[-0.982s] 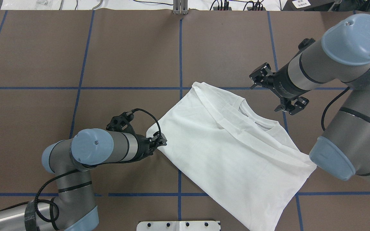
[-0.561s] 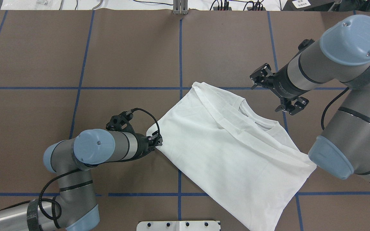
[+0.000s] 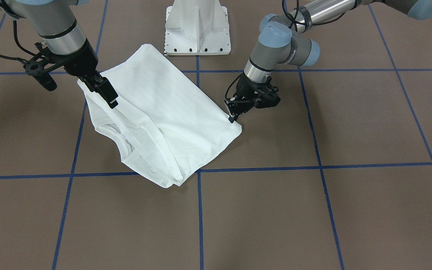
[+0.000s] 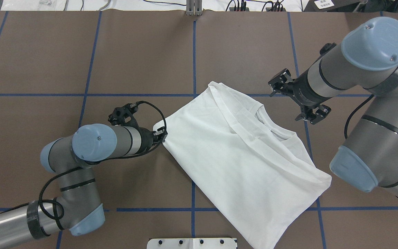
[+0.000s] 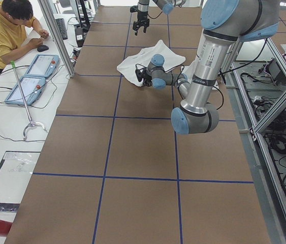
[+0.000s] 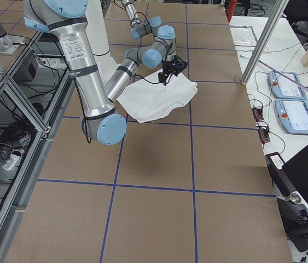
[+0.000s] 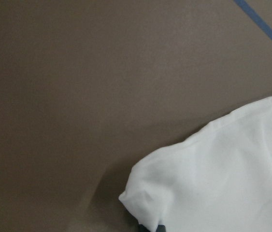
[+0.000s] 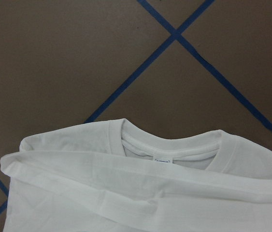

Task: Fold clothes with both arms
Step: 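Fold the shirt half over with the left gripper toward the right gripper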

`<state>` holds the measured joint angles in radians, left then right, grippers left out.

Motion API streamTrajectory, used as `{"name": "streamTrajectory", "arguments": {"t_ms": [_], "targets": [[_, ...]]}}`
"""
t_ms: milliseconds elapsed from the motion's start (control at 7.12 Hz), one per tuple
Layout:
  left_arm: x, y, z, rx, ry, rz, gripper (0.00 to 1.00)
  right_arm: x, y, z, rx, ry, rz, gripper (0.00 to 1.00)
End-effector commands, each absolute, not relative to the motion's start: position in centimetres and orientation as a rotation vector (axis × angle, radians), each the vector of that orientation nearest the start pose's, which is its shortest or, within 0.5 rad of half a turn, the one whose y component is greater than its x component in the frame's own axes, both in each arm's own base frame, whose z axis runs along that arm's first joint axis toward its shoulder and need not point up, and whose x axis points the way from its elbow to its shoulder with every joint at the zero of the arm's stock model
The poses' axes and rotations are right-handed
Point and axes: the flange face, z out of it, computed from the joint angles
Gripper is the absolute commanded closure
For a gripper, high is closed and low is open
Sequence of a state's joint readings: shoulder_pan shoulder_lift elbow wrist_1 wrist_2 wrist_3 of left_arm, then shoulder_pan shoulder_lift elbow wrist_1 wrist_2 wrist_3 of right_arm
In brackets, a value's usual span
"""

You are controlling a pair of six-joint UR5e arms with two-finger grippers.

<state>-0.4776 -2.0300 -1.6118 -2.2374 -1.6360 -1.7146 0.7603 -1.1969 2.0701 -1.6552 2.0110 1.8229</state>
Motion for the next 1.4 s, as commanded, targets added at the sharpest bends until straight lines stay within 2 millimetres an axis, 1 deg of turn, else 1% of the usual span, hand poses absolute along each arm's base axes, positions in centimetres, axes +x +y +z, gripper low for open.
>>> {"name": "streamTrajectory", "arguments": {"t_ms": [0, 140, 281, 421, 561, 702, 842, 982, 1123, 1263], "targets": [[51.4, -52.9, 33.2, 0.293, 1.176, -0.547, 1.00, -33.5, -44.0, 25.4, -0.219, -0.868, 0.769, 0.00], [52.9, -58.9, 32.3, 0.323, 1.176, -0.590, 1.00, -33.7, -43.8, 25.2, -0.219, -0.870, 0.762, 0.00], [53.1, -63.1, 30.9, 0.339, 1.156, -0.623, 1.00, -33.9, -43.7, 25.2, -0.220, -0.870, 0.755, 0.00], [52.5, -65.8, 31.3, 0.354, 1.120, -0.638, 1.00, -34.0, -43.6, 25.2, -0.219, -0.869, 0.752, 0.00], [52.5, -67.2, 31.4, 0.370, 1.120, -0.634, 1.00, -34.5, -43.2, 25.1, -0.219, -0.871, 0.742, 0.00], [53.3, -68.5, 31.1, 0.376, 1.129, -0.635, 1.00, -35.2, -42.8, 24.6, -0.199, -0.879, 0.732, 0.00], [53.5, -69.0, 30.5, 0.380, 1.131, -0.638, 0.88, -36.0, -42.4, 24.4, -0.168, -0.888, 0.727, 0.00], [52.7, -69.5, 30.2, 0.375, 1.140, -0.639, 0.48, -37.4, -41.5, 24.4, -0.143, -0.883, 0.710, 0.00], [51.1, -69.7, 28.8, 0.344, 1.183, -0.604, 0.46, -38.6, -40.8, 24.4, -0.100, -0.874, 0.700, 0.00], [49.1, -67.4, 28.7, 0.338, 1.231, -0.575, 0.44, -40.4, -39.5, 24.7, -0.070, -0.858, 0.677, 0.00]]}}
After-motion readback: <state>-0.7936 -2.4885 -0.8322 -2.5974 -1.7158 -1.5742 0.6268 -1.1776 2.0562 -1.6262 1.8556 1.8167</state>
